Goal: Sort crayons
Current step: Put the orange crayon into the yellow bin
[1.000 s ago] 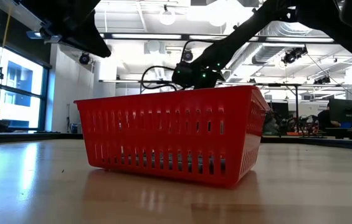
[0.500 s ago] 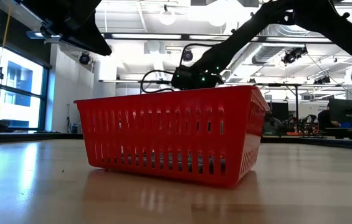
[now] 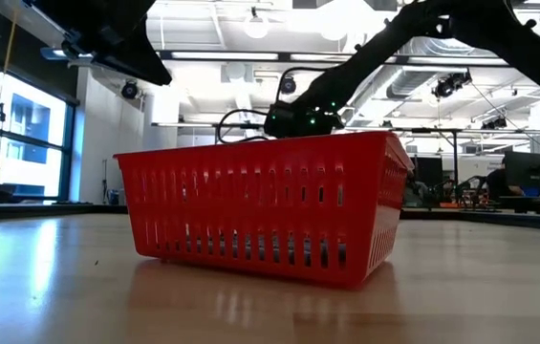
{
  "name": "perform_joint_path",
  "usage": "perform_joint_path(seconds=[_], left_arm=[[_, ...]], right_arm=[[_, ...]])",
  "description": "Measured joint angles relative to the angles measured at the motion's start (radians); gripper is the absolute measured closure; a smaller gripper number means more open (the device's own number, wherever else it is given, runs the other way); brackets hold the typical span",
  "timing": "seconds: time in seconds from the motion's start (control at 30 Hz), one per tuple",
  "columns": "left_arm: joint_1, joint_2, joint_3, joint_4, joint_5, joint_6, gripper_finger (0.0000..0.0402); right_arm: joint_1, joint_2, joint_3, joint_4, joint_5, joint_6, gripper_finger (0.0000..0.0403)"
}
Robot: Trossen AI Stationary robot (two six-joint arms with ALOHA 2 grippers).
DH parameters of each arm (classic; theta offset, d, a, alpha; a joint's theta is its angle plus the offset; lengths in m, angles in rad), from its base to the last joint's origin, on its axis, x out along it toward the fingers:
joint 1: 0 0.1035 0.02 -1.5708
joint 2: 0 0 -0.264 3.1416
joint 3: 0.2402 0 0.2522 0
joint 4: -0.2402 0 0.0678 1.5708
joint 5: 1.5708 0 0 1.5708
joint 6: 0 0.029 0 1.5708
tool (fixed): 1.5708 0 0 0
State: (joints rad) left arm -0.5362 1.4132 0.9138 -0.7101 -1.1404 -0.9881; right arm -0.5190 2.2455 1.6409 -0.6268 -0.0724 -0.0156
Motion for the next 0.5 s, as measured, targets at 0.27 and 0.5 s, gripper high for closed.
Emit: perform_joint_path(seconds=[0.27,0.5], left_arm=[[0.000,0.000,0.000,0.006,0.000,-0.006,0.0342],[0.000,0.000,0.000,0.008,-0.011,-0.026,0.0342]], right_arm=[[0.002,-0.038,-0.006,-0.133,-0.090,-0.005,0.0398],[0.014,-0.181,-0.008,-0.298,-0.112,-0.031,0.0401]])
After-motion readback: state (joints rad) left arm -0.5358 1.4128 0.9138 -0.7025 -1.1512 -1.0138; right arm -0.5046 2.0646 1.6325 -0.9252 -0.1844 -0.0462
